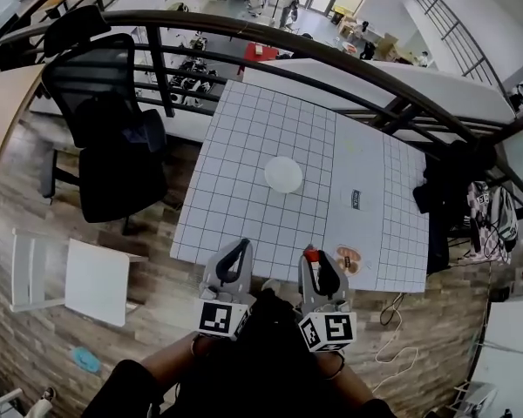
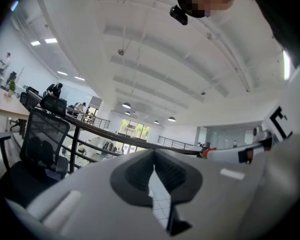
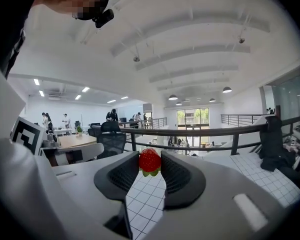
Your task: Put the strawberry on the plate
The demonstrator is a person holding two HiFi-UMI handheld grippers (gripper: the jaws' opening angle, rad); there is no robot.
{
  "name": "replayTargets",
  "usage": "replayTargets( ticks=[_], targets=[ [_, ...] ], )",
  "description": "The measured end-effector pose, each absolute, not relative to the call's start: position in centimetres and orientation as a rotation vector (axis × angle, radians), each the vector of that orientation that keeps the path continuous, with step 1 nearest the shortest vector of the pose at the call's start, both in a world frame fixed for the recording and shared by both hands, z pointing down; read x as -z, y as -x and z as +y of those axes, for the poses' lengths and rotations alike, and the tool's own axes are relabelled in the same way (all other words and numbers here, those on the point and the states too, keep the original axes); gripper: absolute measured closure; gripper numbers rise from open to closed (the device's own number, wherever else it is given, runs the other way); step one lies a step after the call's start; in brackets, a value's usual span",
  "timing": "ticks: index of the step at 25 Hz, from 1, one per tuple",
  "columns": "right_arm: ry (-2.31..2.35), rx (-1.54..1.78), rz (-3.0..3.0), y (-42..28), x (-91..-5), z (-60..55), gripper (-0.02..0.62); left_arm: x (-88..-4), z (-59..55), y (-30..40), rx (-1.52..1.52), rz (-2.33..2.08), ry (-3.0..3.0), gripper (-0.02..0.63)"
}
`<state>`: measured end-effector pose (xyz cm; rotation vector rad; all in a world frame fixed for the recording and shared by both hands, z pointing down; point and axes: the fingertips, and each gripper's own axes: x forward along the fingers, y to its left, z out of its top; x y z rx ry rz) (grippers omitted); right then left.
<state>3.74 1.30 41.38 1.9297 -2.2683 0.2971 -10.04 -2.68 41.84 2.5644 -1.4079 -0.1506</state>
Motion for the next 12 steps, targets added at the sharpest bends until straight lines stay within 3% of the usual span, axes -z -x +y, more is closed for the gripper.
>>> replayTargets(
  ticks=[12],
  targets=[
    [-1.876,-0.314,-2.298,-3.3,-43.1,-3.3,0.459,-42.4,-5.0,8.4,0.105,-1.347,-2.566,0.595]
  ],
)
